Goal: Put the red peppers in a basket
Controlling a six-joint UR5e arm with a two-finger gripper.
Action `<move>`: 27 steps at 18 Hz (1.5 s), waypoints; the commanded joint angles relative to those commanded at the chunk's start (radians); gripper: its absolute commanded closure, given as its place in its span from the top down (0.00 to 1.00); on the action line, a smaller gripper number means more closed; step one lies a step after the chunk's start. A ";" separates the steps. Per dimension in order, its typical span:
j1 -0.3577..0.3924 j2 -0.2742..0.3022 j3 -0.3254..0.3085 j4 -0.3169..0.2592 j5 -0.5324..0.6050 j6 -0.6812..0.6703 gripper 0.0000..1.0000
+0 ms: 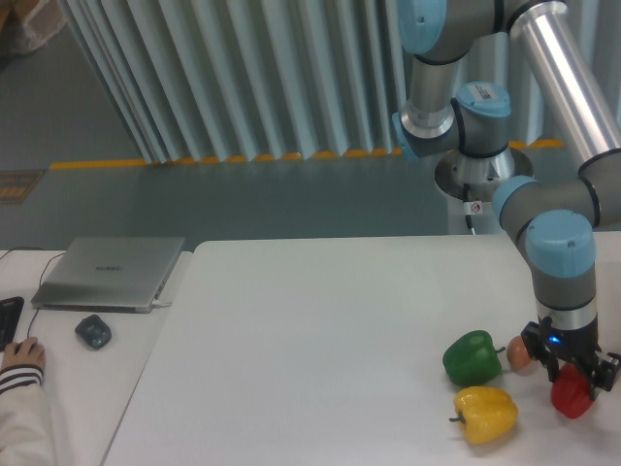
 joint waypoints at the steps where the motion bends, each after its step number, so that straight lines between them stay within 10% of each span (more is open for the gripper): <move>1: -0.002 0.002 -0.002 -0.002 0.000 0.000 0.42; 12: 0.112 0.109 -0.006 -0.166 -0.071 0.527 0.42; 27: 0.340 0.146 -0.029 -0.219 -0.061 1.337 0.42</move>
